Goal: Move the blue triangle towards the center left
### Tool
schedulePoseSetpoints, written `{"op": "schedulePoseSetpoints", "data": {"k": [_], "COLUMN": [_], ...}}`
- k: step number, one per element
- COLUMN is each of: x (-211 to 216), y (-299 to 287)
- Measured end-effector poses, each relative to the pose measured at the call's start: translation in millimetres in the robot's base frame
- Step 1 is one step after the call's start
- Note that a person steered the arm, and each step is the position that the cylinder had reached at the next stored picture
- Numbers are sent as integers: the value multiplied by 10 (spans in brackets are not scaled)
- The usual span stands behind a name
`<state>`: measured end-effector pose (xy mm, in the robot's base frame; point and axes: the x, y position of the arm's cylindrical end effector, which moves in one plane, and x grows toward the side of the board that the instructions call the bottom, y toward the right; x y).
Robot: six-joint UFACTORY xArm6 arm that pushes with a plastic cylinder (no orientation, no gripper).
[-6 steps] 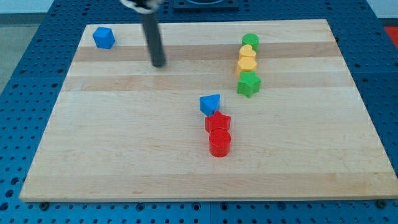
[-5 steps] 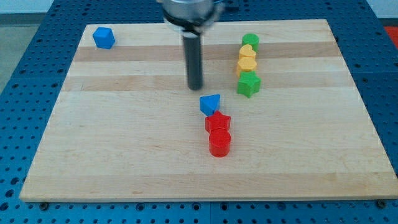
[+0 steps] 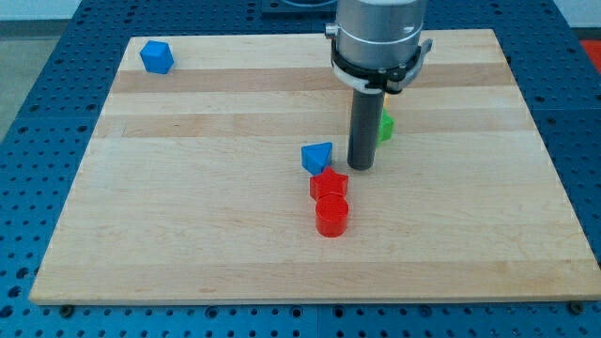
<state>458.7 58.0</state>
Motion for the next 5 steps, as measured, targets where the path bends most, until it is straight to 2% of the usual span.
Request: {"op": "schedulePoseSetpoints", "data": {"k": [2, 5], "x": [0, -81], "y": [-173, -842]}}
